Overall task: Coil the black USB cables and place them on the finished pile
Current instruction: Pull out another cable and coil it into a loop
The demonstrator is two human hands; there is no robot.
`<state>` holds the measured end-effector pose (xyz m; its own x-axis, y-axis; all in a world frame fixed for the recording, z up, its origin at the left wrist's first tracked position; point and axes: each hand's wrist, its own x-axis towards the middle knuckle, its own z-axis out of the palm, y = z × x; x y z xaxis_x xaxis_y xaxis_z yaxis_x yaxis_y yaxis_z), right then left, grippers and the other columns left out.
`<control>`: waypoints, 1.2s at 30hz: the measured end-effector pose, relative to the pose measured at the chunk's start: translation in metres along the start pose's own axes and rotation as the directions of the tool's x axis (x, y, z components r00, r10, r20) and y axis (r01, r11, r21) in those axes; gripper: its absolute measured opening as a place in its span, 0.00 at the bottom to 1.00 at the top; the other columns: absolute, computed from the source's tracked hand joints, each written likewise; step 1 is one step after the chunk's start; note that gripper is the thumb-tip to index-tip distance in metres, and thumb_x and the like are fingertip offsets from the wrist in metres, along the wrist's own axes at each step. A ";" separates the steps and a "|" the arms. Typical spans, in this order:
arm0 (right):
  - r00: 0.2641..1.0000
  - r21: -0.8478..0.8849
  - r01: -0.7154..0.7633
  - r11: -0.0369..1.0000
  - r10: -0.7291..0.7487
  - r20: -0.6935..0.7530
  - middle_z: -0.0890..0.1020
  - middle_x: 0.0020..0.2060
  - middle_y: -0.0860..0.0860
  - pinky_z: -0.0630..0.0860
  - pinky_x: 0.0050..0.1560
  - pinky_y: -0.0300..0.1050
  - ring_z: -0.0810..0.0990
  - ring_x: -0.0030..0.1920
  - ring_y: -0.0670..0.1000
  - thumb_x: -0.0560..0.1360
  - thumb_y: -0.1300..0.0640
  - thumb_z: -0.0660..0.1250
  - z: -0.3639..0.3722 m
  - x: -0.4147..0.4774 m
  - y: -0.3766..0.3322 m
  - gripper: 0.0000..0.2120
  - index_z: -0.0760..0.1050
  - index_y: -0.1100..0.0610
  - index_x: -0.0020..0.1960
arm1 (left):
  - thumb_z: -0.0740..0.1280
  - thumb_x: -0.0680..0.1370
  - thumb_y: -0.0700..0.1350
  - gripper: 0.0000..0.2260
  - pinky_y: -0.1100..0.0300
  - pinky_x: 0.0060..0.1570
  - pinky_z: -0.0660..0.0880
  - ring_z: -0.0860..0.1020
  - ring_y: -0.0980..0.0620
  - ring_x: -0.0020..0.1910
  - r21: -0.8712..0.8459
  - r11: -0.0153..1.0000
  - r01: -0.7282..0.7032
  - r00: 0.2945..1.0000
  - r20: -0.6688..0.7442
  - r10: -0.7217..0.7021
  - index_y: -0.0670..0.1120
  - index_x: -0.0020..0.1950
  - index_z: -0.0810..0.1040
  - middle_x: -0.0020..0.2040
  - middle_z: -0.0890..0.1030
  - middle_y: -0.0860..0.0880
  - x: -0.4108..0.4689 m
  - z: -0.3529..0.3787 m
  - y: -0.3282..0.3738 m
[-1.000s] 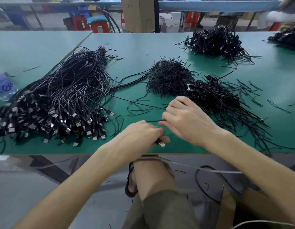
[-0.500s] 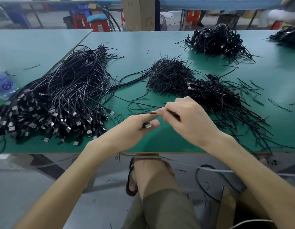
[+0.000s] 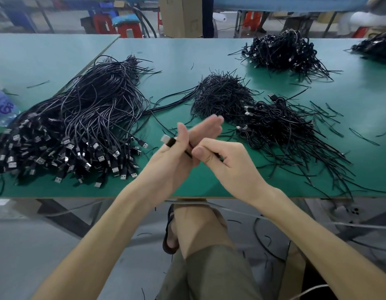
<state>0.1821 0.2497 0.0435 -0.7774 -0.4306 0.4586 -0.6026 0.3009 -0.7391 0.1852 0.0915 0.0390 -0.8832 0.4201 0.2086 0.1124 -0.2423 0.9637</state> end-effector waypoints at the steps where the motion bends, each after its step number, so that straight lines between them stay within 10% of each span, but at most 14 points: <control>1: 0.999 -0.003 -0.024 1.000 0.024 0.030 0.72 0.27 0.43 0.63 0.34 0.37 0.67 0.29 0.46 0.83 0.53 0.62 0.001 -0.002 0.003 0.17 0.77 0.60 0.40 | 0.41 0.86 0.54 0.28 0.54 0.74 0.66 0.68 0.52 0.76 -0.045 0.998 -0.046 0.999 -0.028 0.045 0.42 0.78 0.66 0.77 0.71 0.49 0.002 -0.001 0.004; 5: 0.988 -0.237 -0.088 0.967 0.115 0.104 0.72 0.29 0.39 0.68 0.41 0.43 0.72 0.34 0.46 0.82 0.63 0.65 -0.013 0.002 0.027 0.12 0.77 0.62 0.40 | 0.48 0.87 0.54 0.24 0.65 0.39 0.72 0.74 0.55 0.34 -0.230 0.971 -0.063 0.997 -0.047 0.054 0.49 0.46 0.81 0.40 0.80 0.53 -0.002 -0.006 0.029; 7: 0.982 -0.475 -0.068 0.877 0.143 0.124 0.72 0.33 0.38 0.68 0.49 0.49 0.72 0.40 0.54 0.82 0.60 0.63 -0.027 0.016 0.034 0.12 0.78 0.63 0.42 | 0.55 0.87 0.51 0.20 0.67 0.34 0.65 0.68 0.58 0.30 0.251 0.967 -0.042 0.999 0.033 0.035 0.49 0.38 0.77 0.32 0.74 0.58 -0.005 -0.003 0.030; 9: 0.977 -0.605 -0.032 0.795 0.153 0.149 0.77 0.36 0.40 0.67 0.55 0.51 0.73 0.43 0.56 0.83 0.54 0.61 -0.037 0.027 0.035 0.15 0.79 0.62 0.45 | 0.60 0.84 0.46 0.15 0.69 0.35 0.64 0.75 0.61 0.35 0.855 0.516 -0.059 0.976 0.158 -0.151 0.51 0.38 0.74 0.34 0.78 0.61 -0.005 0.000 0.014; 11: 0.985 -0.635 -0.033 0.772 0.132 0.108 0.82 0.39 0.50 0.68 0.56 0.54 0.75 0.44 0.57 0.84 0.51 0.61 -0.037 0.030 0.032 0.17 0.80 0.61 0.46 | 0.63 0.83 0.43 0.13 0.63 0.39 0.65 0.79 0.55 0.47 0.992 0.081 -0.092 0.974 0.107 -0.199 0.52 0.39 0.71 0.44 0.82 0.62 -0.002 -0.001 -0.002; 14: 1.000 -0.552 -0.011 0.834 0.014 0.002 0.77 0.34 0.57 0.69 0.50 0.54 0.71 0.38 0.57 0.83 0.51 0.62 -0.027 0.027 0.018 0.19 0.80 0.62 0.42 | 0.60 0.85 0.46 0.09 0.60 0.52 0.72 0.78 0.53 0.53 0.944 0.327 0.040 0.999 -0.034 -0.023 0.48 0.49 0.79 0.53 0.83 0.52 0.002 -0.012 -0.006; 17: 0.998 -0.551 0.052 0.833 -0.064 -0.003 0.71 0.30 0.55 0.65 0.45 0.52 0.65 0.35 0.54 0.83 0.51 0.60 -0.015 0.019 0.008 0.21 0.75 0.63 0.38 | 0.55 0.81 0.60 0.17 0.69 0.38 0.66 0.68 0.62 0.36 0.843 0.536 0.051 0.998 -0.054 -0.011 0.52 0.38 0.68 0.38 0.72 0.57 0.004 -0.012 -0.012; 21: 0.999 -0.351 0.003 0.936 -0.015 -0.030 0.69 0.29 0.54 0.65 0.42 0.50 0.67 0.33 0.58 0.84 0.51 0.59 -0.010 0.014 0.005 0.21 0.68 0.59 0.35 | 0.57 0.85 0.51 0.15 0.71 0.37 0.66 0.68 0.63 0.33 0.642 0.760 0.098 0.995 -0.049 -0.086 0.50 0.39 0.68 0.32 0.70 0.63 0.001 -0.010 -0.018; 26: 0.994 -0.303 0.064 0.951 -0.089 -0.069 0.77 0.33 0.46 0.70 0.40 0.46 0.73 0.34 0.49 0.84 0.53 0.58 -0.003 0.004 0.000 0.18 0.77 0.62 0.41 | 0.49 0.86 0.55 0.21 0.60 0.73 0.67 0.73 0.59 0.70 0.140 0.986 0.090 0.994 -0.070 -0.081 0.53 0.70 0.76 0.68 0.78 0.54 0.002 -0.002 -0.015; 31: 0.999 -0.146 -0.053 0.988 0.053 -0.007 0.71 0.25 0.40 0.60 0.34 0.35 0.69 0.26 0.44 0.85 0.50 0.55 0.006 -0.007 0.006 0.20 0.74 0.61 0.42 | 0.47 0.87 0.54 0.25 0.61 0.62 0.76 0.79 0.53 0.66 -0.443 0.894 -0.066 0.980 -0.196 -0.025 0.40 0.73 0.71 0.69 0.79 0.47 0.011 -0.001 0.005; 34: 0.996 -0.202 -0.052 0.978 0.065 0.061 0.72 0.26 0.41 0.64 0.34 0.36 0.69 0.26 0.45 0.85 0.48 0.55 0.002 -0.011 0.018 0.21 0.72 0.59 0.40 | 0.51 0.88 0.53 0.20 0.66 0.37 0.73 0.74 0.61 0.30 -0.649 0.753 -0.106 0.975 -0.217 -0.050 0.46 0.55 0.81 0.39 0.81 0.57 0.006 -0.009 0.021; 36: 0.994 -0.364 -0.013 0.931 0.050 0.094 0.74 0.30 0.47 0.72 0.36 0.51 0.73 0.30 0.51 0.83 0.44 0.54 -0.008 -0.006 0.026 0.23 0.71 0.60 0.39 | 0.53 0.87 0.54 0.22 0.64 0.30 0.60 0.60 0.57 0.25 -0.529 0.845 -0.080 0.979 -0.200 -0.032 0.51 0.41 0.79 0.28 0.67 0.56 -0.001 -0.013 0.029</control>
<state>0.1693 0.2670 0.0252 -0.7863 -0.4928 0.3727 -0.6171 0.5951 -0.5149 0.1834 0.0726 0.0649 -0.9595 0.2447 0.1397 -0.0753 -0.7005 0.7097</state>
